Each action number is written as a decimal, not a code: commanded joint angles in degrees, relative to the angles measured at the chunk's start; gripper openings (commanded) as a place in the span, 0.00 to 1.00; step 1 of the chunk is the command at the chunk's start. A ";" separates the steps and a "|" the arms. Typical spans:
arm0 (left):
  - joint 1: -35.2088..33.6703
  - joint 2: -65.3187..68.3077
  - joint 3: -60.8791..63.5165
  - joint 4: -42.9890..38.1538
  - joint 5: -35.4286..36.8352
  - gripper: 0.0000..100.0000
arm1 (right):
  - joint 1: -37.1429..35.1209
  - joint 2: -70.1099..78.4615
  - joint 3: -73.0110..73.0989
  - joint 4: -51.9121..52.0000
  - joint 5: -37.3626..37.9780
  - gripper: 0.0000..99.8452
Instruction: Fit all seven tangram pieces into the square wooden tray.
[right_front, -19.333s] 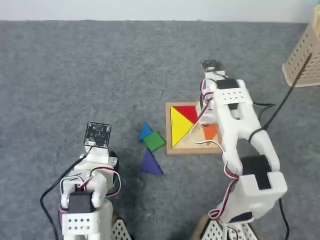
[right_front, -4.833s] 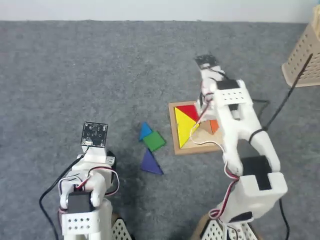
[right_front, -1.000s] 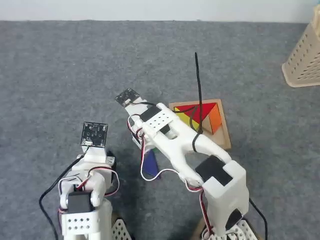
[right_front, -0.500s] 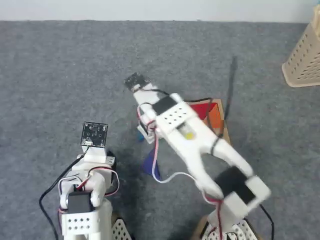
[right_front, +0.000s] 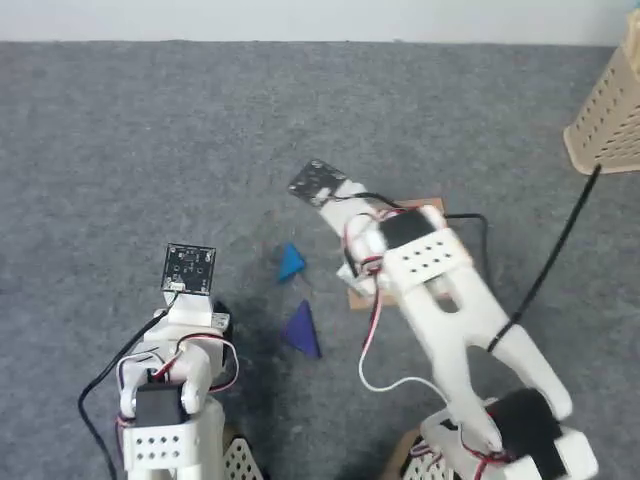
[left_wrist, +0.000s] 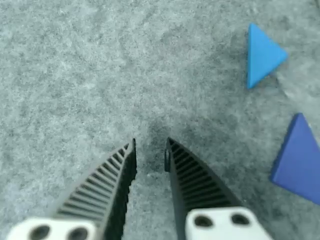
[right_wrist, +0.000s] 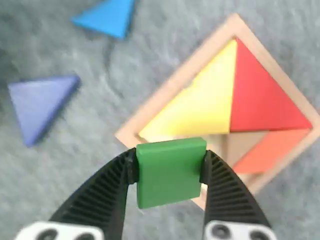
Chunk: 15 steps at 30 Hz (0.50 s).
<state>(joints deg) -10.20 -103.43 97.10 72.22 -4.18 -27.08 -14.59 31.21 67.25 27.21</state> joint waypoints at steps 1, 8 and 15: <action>-0.35 -0.97 -0.48 0.18 -0.35 0.09 | 2.07 -3.38 1.23 -2.95 4.22 0.12; -0.35 -0.97 -0.48 0.18 -0.35 0.09 | 4.53 -3.30 5.27 -6.55 9.76 0.12; -0.35 -0.97 -0.48 0.18 -0.35 0.09 | 4.53 -3.30 7.12 -9.54 10.11 0.12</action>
<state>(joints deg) -10.20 -103.43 97.10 72.22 -4.18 -23.21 -14.68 38.77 59.08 36.53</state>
